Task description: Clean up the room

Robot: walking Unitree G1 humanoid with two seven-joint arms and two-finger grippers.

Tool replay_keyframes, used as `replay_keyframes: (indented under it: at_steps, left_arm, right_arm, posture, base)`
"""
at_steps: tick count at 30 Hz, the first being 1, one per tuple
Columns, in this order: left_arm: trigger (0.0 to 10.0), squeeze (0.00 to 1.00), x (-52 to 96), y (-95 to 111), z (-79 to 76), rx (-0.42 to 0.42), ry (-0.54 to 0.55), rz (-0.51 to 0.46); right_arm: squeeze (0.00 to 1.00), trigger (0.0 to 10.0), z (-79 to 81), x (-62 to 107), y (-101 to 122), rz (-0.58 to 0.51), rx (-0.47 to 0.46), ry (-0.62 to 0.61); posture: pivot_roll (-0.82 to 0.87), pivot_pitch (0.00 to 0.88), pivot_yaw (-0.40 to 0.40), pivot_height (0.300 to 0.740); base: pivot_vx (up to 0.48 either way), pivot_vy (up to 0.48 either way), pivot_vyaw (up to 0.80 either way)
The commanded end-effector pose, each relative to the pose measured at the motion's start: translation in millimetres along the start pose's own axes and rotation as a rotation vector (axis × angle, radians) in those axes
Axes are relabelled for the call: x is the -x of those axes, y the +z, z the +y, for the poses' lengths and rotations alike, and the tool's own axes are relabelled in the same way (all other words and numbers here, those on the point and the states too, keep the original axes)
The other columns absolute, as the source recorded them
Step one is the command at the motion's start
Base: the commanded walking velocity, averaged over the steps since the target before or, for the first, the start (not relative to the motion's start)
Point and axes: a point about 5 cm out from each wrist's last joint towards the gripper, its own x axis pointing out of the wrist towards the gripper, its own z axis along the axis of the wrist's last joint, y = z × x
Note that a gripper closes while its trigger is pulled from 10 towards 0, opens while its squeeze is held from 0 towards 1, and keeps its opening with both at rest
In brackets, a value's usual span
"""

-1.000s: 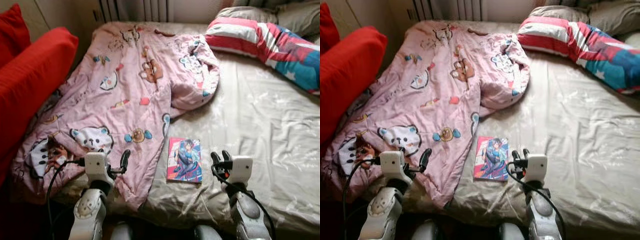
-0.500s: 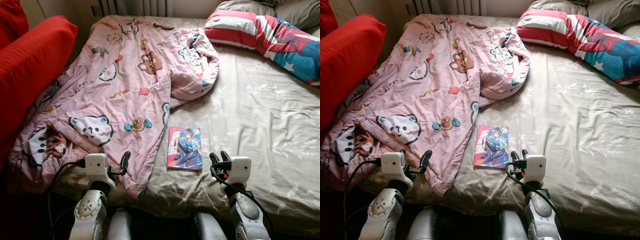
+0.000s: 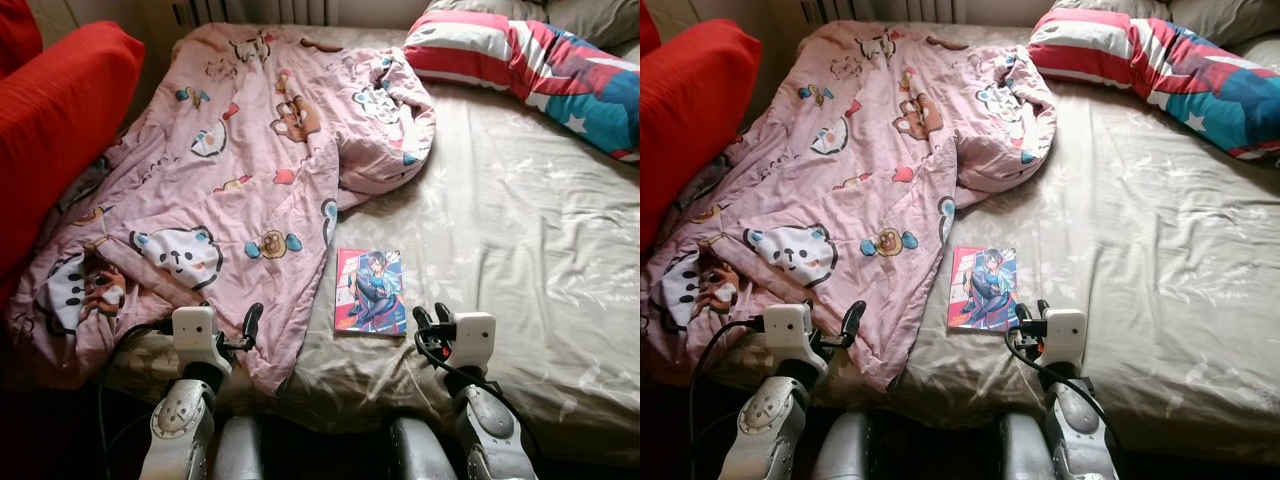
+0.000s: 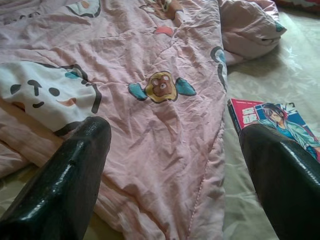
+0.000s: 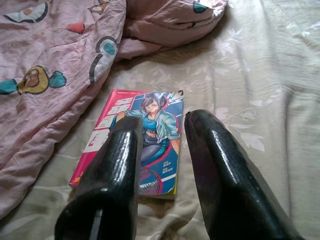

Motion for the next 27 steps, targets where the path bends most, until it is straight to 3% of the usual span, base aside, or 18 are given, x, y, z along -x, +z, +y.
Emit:
replay_keyframes:
  at_steps: [1,9,15,27]
  left_arm:
    - [10.0,0.00,0.7,0.3,-1.9,0.011,-0.005,0.006]
    - [10.0,0.00,0.1,0.3,-1.7,0.014,-0.008,0.011]
    - [10.0,0.00,-0.5,0.5,-1.3,0.012,-0.007,0.014]
    - [10.0,0.00,-1.5,1.6,2.4,0.003,-0.002,0.014]
  right_arm:
    - [0.00,10.0,0.3,2.6,-0.8,0.000,-0.010,-0.002]
    - [0.00,10.0,5.8,2.9,-0.8,0.001,0.015,0.040]
    - [0.00,10.0,8.2,3.0,-1.1,0.000,0.012,0.052]
    - [0.00,10.0,4.1,1.8,-2.6,0.012,-0.006,0.012]
  posture:
    - [-0.02,0.213,0.026,0.621]
    - [-0.02,0.214,0.028,0.621]
    - [-0.02,0.213,0.030,0.621]
    - [-0.02,0.210,0.032,0.621]
  base:
    - [0.000,0.000,0.00]
    - [0.000,0.000,0.00]
    - [0.000,0.000,0.76]
    - [0.000,0.000,0.00]
